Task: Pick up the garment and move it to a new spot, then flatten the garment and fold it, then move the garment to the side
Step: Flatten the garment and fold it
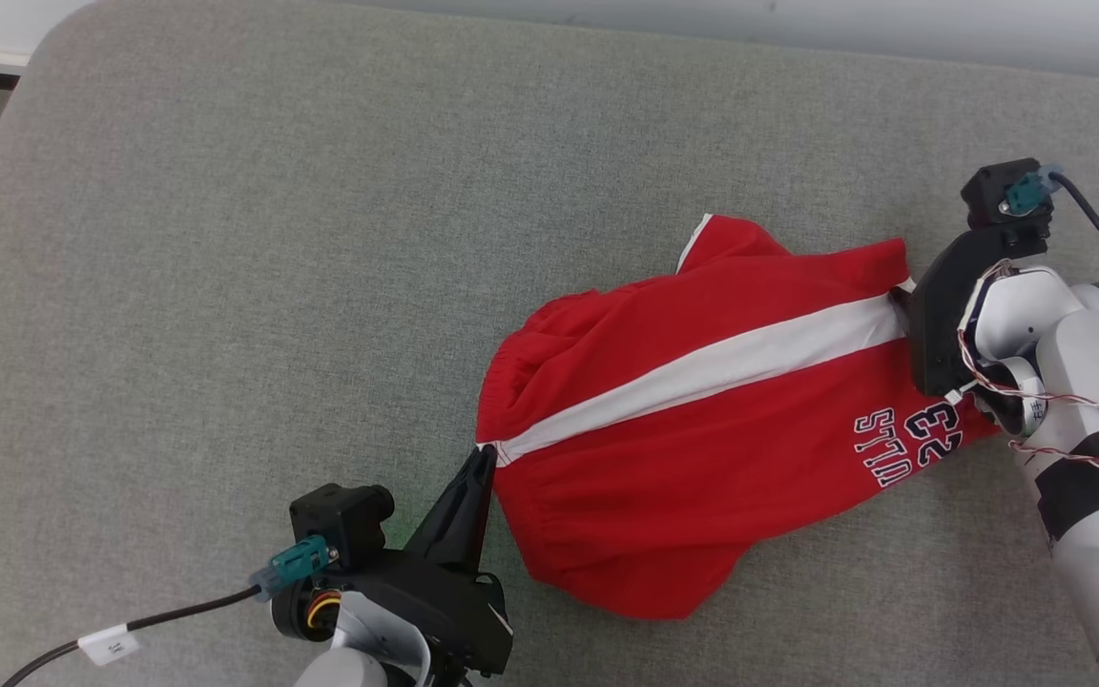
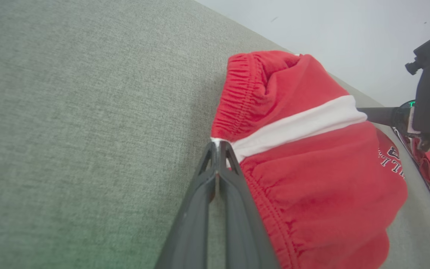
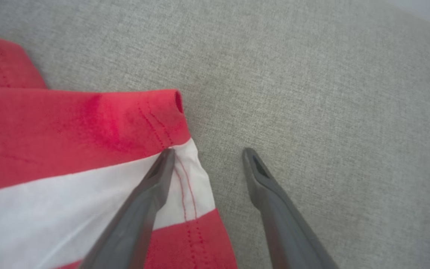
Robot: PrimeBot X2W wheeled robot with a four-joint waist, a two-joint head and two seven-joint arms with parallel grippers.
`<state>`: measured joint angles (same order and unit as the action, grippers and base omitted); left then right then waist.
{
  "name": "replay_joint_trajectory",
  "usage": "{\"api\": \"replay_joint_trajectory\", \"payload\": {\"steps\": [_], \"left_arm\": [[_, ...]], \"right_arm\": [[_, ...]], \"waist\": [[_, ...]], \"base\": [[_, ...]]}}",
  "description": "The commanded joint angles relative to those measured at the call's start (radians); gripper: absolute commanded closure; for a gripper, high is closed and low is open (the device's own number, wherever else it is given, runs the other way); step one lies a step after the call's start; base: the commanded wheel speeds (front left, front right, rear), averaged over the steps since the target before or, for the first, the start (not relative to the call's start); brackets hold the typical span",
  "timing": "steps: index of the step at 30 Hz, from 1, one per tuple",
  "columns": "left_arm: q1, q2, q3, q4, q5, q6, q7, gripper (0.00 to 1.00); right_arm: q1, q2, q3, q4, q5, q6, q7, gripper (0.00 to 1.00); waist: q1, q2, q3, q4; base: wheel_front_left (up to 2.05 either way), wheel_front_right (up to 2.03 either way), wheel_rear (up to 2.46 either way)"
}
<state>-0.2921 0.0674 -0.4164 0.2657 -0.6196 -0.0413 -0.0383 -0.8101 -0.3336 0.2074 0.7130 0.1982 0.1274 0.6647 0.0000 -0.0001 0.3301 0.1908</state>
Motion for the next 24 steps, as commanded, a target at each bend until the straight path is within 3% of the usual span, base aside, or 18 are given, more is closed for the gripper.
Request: {"api": "replay_joint_trajectory", "payload": {"steps": [1,2,4,5,16,24], "left_arm": [[-0.009,0.002,0.003,0.001,-0.007,0.004,-0.006,1.0],[-0.008,0.003,0.003,0.001,-0.008,0.006,-0.006,1.0],[-0.005,0.003,0.003,0.002,-0.009,0.006,-0.007,1.0],[-0.005,0.004,0.004,0.003,-0.01,0.007,-0.008,1.0],[-0.103,0.035,0.058,-0.076,0.022,0.022,-0.091,1.0],[-0.104,0.056,0.058,-0.196,0.005,0.033,-0.035,1.0]], "right_arm": [[0.053,0.011,0.028,0.02,0.009,0.006,0.027,0.34],[0.06,0.005,0.042,0.012,0.015,0.006,0.033,0.51],[0.071,-0.003,0.062,-0.006,0.028,0.006,0.039,0.76],[0.075,-0.009,0.07,-0.015,0.031,0.006,0.035,1.0],[0.024,0.002,-0.018,-0.172,0.059,0.005,-0.188,1.0],[0.091,-0.019,-0.069,-0.307,0.076,0.005,-0.193,1.0]], "waist": [[0.0,0.0001,-0.002,-0.003],[0.0,0.0001,-0.005,-0.005],[0.0,0.0001,-0.01,-0.01],[0.0,0.0001,-0.012,-0.012],[0.0,0.0001,-0.088,-0.057],[0.0,0.0001,-0.141,-0.119]], "base": [[0.0,0.0,0.0],[0.0,0.0,0.0],[0.0,0.0,0.0],[0.0,0.0,0.0],[0.0,0.0,0.0],[0.0,0.0,0.0]]}}
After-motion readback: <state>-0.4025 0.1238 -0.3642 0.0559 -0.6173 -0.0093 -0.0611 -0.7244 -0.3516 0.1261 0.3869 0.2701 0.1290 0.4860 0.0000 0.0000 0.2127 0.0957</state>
